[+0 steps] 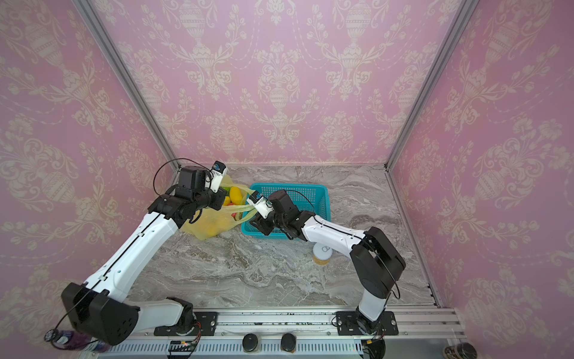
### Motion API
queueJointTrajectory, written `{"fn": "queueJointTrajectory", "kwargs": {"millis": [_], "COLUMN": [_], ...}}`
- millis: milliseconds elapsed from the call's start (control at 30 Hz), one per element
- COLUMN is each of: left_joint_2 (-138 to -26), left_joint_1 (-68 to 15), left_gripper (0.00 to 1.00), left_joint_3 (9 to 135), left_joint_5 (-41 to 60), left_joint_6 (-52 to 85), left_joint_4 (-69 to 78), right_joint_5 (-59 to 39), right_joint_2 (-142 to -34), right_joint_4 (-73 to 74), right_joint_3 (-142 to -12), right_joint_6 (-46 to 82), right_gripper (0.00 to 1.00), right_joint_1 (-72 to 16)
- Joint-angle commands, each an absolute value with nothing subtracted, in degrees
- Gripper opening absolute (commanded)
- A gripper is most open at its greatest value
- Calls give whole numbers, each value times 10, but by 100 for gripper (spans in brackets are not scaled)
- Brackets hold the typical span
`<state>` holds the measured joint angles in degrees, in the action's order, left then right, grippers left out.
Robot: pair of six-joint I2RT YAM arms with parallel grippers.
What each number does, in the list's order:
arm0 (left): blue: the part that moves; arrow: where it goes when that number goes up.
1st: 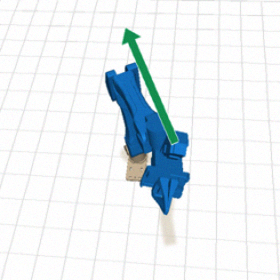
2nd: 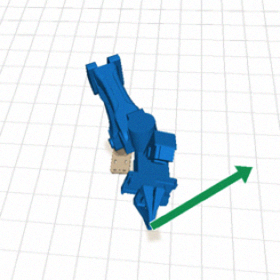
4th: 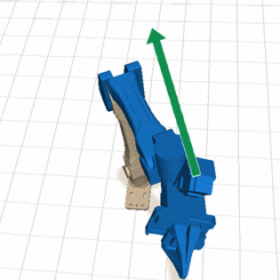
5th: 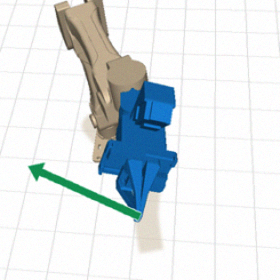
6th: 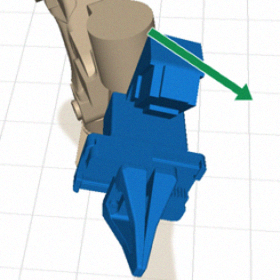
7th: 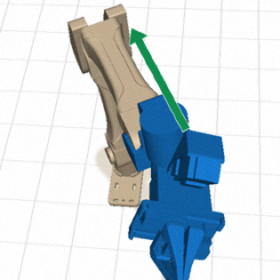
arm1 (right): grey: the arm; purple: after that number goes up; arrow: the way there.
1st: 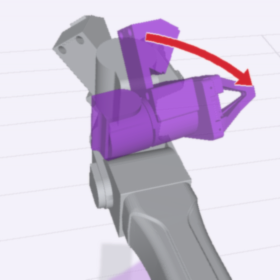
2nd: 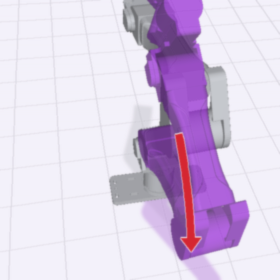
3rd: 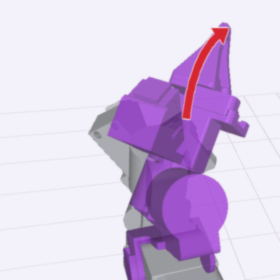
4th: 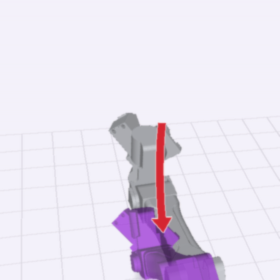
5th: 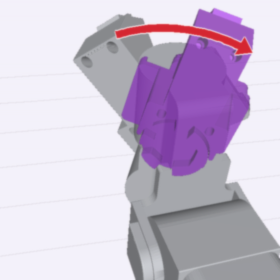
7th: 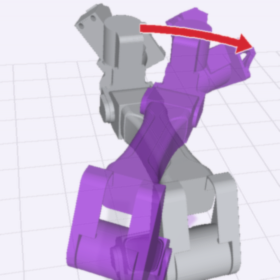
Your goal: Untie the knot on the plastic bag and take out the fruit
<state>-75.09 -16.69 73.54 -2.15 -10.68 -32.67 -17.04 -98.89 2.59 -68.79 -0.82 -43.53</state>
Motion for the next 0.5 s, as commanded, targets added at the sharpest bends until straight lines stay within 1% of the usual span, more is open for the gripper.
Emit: {"fn": "queueJointTrajectory", "kwargs": {"millis": [0,33,100,167,367,433,467], "left_joint_2": [-752,-753,-755,-757,-761,-760,-760], "left_joint_1": [-164,-164,-164,-164,-164,-164,-164], "left_gripper": [0,0,0,0,0,0,0], "left_joint_3": [732,733,733,735,740,741,740], "left_joint_5": [4,7,6,8,4,2,0], "left_joint_6": [-104,-104,-102,-101,-100,-99,-98], "left_joint_4": [-316,-317,-317,-317,-322,-322,-321], "right_joint_5": [-180,-184,-186,-187,-197,-196,-188], "right_joint_2": [-988,-985,-983,-986,-1024,-1040,-1044], "right_joint_4": [51,59,69,68,41,-3,-17], "right_joint_3": [-697,-692,-683,-687,-728,-756,-760], "right_joint_6": [-11,-12,-13,-13,-19,-50,-70], "right_gripper": [42,43,50,53,52,49,50], "right_joint_1": [-439,-439,-439,-440,-456,-476,-485]}}
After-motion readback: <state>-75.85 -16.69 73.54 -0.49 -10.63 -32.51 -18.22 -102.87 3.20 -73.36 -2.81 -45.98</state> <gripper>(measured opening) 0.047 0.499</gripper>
